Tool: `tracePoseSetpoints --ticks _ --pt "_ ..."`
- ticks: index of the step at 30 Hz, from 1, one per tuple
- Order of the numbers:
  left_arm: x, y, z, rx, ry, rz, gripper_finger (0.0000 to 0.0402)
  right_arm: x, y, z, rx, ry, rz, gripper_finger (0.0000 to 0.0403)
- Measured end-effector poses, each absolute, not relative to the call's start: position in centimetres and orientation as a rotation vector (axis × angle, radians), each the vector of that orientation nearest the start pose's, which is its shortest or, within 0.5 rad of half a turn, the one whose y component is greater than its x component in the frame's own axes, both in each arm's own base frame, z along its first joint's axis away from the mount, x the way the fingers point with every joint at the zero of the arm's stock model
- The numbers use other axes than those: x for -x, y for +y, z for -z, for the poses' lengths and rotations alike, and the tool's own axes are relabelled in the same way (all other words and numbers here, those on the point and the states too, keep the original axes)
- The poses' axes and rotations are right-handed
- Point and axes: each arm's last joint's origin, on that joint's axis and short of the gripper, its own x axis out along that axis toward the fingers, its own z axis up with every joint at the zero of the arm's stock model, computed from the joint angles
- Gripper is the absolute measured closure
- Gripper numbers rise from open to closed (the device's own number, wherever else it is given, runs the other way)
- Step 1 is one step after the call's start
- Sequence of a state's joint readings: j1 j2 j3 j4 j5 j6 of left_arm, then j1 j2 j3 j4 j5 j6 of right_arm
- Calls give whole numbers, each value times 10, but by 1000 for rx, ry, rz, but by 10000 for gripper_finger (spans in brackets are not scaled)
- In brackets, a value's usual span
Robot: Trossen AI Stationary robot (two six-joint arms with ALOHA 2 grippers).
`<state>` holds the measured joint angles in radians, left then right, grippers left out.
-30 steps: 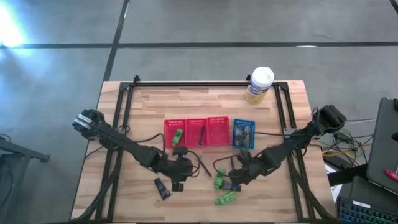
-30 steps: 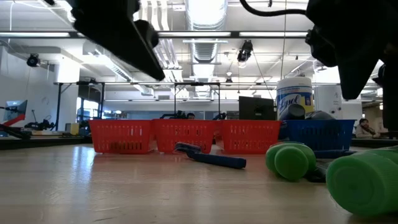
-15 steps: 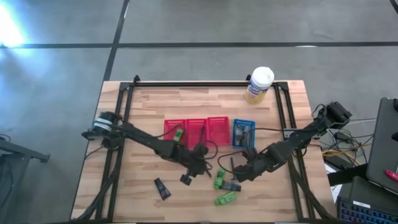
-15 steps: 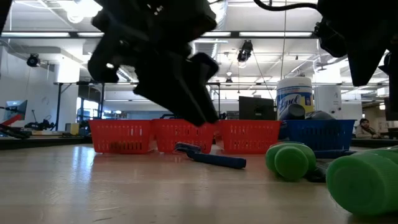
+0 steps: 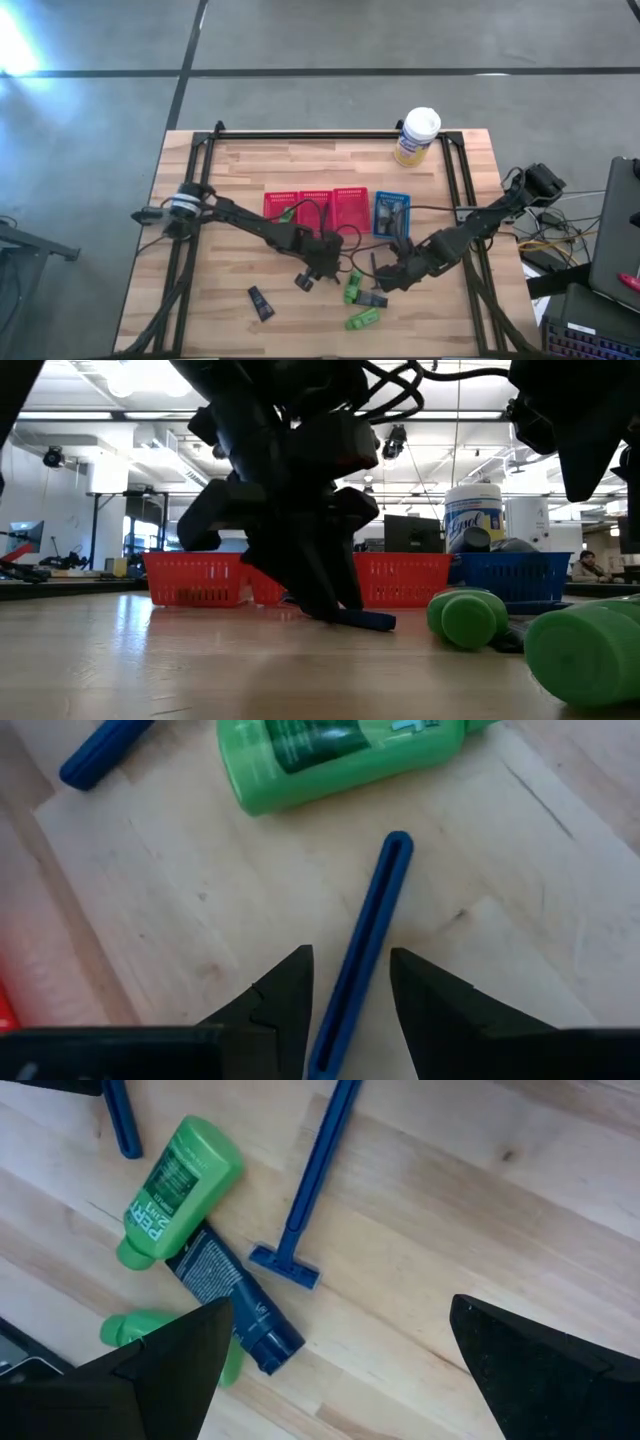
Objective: Pick & Place Travel size toiletries
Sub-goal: Put the blue razor into the middle red bin
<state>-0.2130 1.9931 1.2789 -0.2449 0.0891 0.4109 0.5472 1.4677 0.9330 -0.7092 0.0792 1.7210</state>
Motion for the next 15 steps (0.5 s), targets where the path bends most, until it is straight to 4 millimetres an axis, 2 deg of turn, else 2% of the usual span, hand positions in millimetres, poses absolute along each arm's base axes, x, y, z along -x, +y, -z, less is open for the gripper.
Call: tracePoseSetpoints --ticks 10,15 --pt "-393 -85 -144 -441 961 509 264 -228 136 -201 -1075 1148 663 35" --pt "-392 -85 -144 -408 975 520 300 -227 135 -201 -1069 1151 664 35"
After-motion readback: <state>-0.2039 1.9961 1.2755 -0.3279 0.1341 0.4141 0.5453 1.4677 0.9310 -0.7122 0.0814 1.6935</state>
